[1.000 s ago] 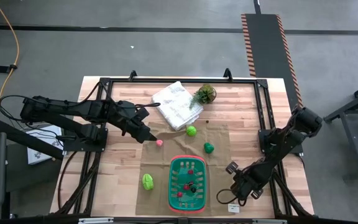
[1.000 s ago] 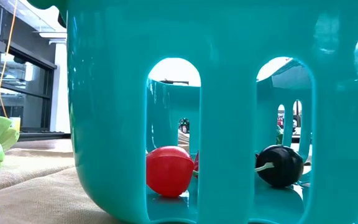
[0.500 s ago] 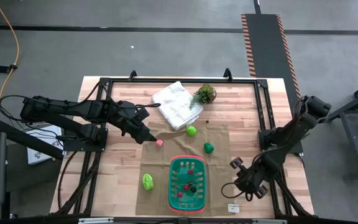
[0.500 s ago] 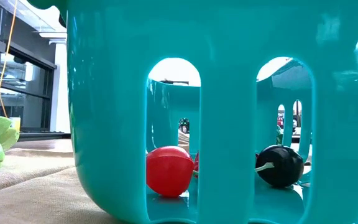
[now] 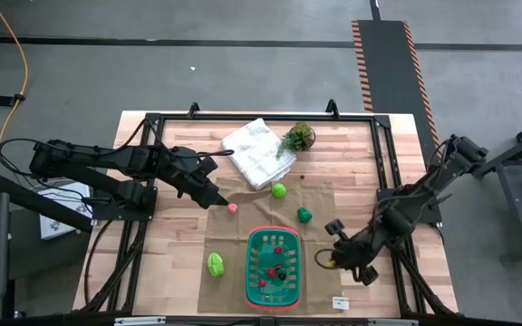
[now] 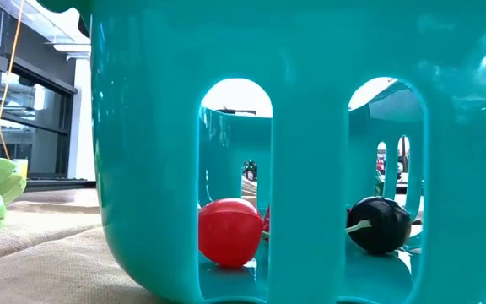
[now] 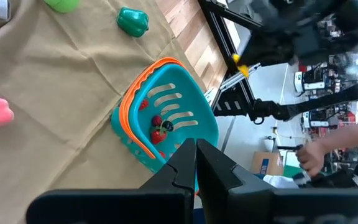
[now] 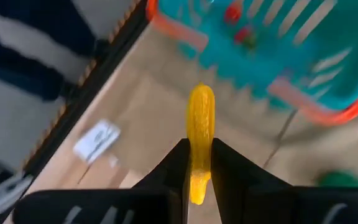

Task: Pick and placing Produce into tupperware
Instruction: Put the yellow corn into the blue bin

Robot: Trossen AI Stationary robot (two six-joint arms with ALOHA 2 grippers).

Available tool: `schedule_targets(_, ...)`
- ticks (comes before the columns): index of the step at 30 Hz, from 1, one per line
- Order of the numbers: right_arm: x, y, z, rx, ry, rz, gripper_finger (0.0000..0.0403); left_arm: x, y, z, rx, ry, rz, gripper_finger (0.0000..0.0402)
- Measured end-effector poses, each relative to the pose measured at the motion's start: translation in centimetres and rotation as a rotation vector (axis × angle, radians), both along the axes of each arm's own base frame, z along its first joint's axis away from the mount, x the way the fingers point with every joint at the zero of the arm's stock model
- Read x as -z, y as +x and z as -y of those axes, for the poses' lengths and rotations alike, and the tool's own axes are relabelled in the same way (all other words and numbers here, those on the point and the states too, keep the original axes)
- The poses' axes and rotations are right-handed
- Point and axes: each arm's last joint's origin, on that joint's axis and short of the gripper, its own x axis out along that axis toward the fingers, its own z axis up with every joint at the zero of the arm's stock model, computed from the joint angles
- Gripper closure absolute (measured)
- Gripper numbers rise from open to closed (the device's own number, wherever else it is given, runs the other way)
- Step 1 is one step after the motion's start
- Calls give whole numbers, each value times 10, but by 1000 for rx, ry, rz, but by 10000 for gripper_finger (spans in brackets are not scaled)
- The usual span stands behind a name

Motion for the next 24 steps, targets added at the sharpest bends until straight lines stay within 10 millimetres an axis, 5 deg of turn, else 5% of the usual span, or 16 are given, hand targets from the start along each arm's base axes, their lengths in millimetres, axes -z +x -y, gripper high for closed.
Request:
schedule_targets(12,-68,39,30,107,65,257,363,0,0,0,-21,-18,-5,398)
schedule_targets(24,-78,101,19,70,163,194,363,0,0,0,-8,1,-1,399)
